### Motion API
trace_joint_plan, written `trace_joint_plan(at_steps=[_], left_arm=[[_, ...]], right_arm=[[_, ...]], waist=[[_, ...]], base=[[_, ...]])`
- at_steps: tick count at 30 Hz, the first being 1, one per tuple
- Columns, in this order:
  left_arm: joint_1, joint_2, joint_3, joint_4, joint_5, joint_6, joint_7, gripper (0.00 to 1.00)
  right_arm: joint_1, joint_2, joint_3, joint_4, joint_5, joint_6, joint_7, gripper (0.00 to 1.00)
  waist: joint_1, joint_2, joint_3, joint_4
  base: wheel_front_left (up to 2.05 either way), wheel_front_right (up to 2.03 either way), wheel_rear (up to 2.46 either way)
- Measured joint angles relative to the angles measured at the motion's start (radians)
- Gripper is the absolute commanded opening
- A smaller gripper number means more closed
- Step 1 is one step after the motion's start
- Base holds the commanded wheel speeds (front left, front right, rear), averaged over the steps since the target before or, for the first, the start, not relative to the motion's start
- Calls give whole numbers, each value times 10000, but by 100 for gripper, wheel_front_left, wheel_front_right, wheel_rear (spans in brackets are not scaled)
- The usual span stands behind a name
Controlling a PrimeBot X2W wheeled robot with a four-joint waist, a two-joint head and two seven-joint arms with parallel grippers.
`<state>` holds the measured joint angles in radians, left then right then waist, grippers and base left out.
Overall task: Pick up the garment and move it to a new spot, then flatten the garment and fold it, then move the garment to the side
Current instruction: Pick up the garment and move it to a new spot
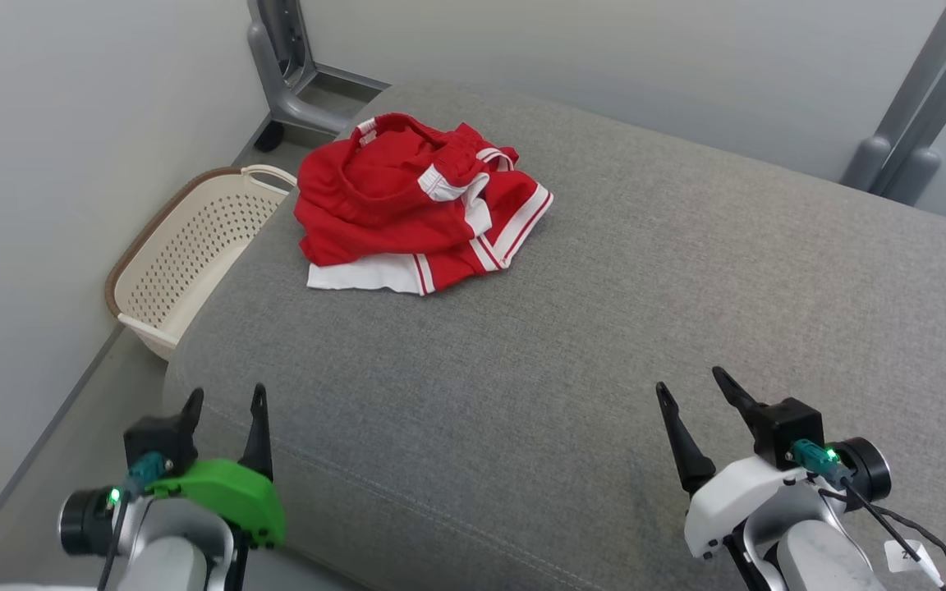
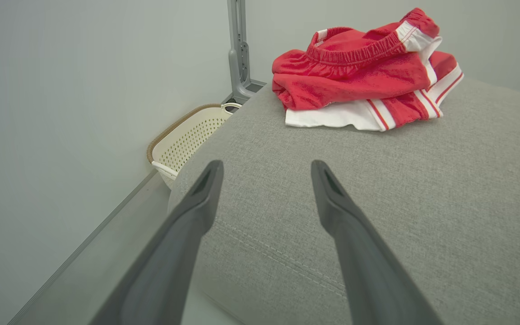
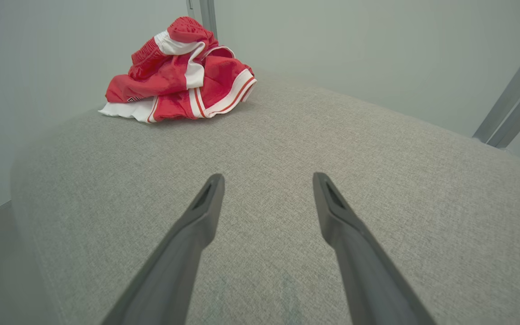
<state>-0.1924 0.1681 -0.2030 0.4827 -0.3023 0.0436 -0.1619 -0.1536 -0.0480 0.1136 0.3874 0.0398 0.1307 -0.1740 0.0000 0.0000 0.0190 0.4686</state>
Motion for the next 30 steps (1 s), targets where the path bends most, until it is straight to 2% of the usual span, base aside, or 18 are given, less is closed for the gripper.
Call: trace_joint_plan(at_steps=[4, 8, 12, 18, 23, 30], left_arm=[[-1246, 33, -56, 558, -257, -489, 863, 100], [-2981, 336, -309, 1256, -382, -1137, 1964, 100], [-4556, 523, -420, 1787, -709, -1501, 2890, 100], [-6197, 671, -819, 2278, -1561, -1705, 4107, 100], [-7122, 1277, -2023, 2291, -2499, -1726, 5283, 100], [-7988, 1883, -2554, 2991, -2042, -1636, 5292, 100]], right_arm=[[-105, 2, 127, -322, -301, 2, 272, 100], [-221, 2, 207, -759, -663, 2, 585, 100], [-369, 2, 242, -1260, -1026, 2, 876, 100], [-621, -4, 407, -1944, -1346, 4, 1168, 100], [-779, -82, 593, -2433, -1402, 4, 1289, 100], [-830, -157, 719, -2675, -1402, 4, 1344, 100]], waist=[[0, 0, 247, -165], [0, 0, 632, -443], [0, 0, 1136, -818], [0, 0, 2045, -1443], [1, 0, 2986, -2069], [1, 0, 3860, -2675]], base=[[0, 0, 0], [0, 0, 0], [0, 0, 0], [0, 0, 0], [0, 0, 0], [0, 0, 0]])
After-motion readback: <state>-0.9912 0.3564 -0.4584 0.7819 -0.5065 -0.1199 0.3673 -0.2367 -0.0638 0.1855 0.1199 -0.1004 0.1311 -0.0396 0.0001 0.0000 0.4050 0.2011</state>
